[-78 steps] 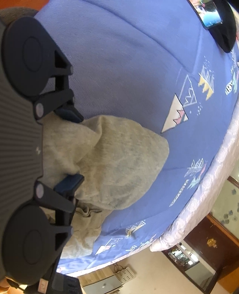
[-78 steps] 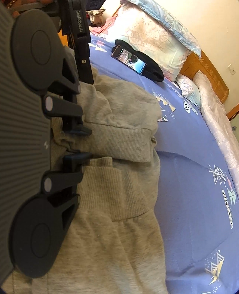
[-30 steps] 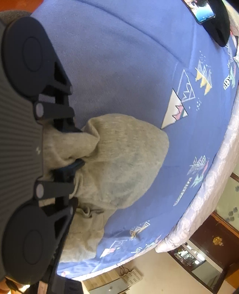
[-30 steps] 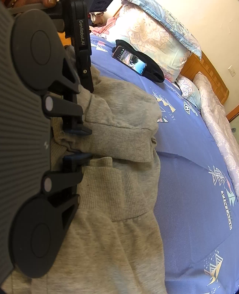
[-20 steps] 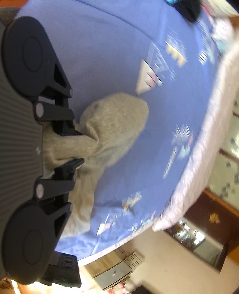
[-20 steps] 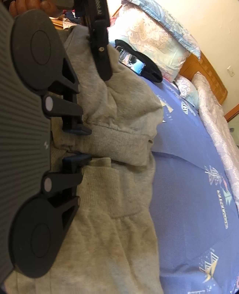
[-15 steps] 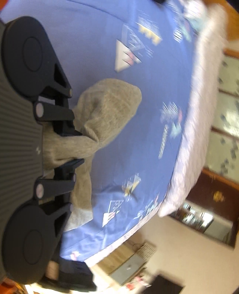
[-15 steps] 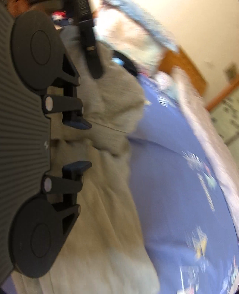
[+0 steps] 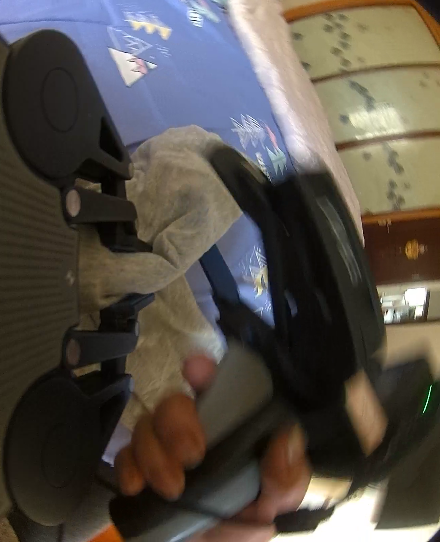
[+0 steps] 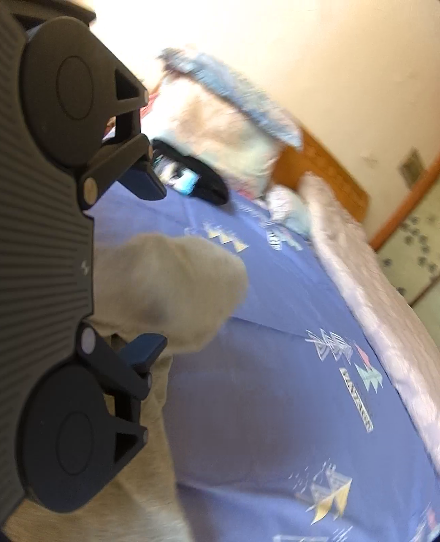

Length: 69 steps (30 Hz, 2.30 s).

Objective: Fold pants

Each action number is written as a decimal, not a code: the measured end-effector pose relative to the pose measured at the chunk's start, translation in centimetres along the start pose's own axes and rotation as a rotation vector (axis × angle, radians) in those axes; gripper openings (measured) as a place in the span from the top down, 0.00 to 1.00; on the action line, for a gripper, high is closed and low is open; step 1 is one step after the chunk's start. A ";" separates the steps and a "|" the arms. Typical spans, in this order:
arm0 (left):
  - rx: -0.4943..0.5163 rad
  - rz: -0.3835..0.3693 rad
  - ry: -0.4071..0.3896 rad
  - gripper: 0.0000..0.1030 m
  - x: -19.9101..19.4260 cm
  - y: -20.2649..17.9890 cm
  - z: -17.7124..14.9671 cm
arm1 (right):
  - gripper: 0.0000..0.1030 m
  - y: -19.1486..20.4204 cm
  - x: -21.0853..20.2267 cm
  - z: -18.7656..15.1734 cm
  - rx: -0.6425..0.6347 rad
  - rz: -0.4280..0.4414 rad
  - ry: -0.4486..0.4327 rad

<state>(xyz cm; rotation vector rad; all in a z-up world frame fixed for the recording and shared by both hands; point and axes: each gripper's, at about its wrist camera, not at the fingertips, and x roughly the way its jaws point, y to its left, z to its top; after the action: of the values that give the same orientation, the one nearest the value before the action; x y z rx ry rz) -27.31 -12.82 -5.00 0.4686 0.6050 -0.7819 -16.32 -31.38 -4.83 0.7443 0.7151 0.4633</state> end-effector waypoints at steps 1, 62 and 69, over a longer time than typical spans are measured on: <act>0.026 -0.001 -0.004 0.77 0.0 -0.7 0.0 | 0.14 0.4 0.7 0.0 -0.028 -0.027 0.035; -0.081 -0.462 0.164 0.79 2.5 -0.3 -1.2 | 0.78 -10.4 -11.8 -8.7 0.013 -0.343 -0.114; -0.133 -0.355 0.103 0.64 1.8 1.7 1.1 | 0.66 -9.0 -14.0 -8.3 0.018 -0.336 -0.197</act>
<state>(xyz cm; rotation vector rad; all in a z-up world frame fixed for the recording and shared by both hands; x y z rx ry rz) -24.64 -13.29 -5.10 0.2824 0.8448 -1.0501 -30.59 -42.04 -10.01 0.6606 0.6436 0.0759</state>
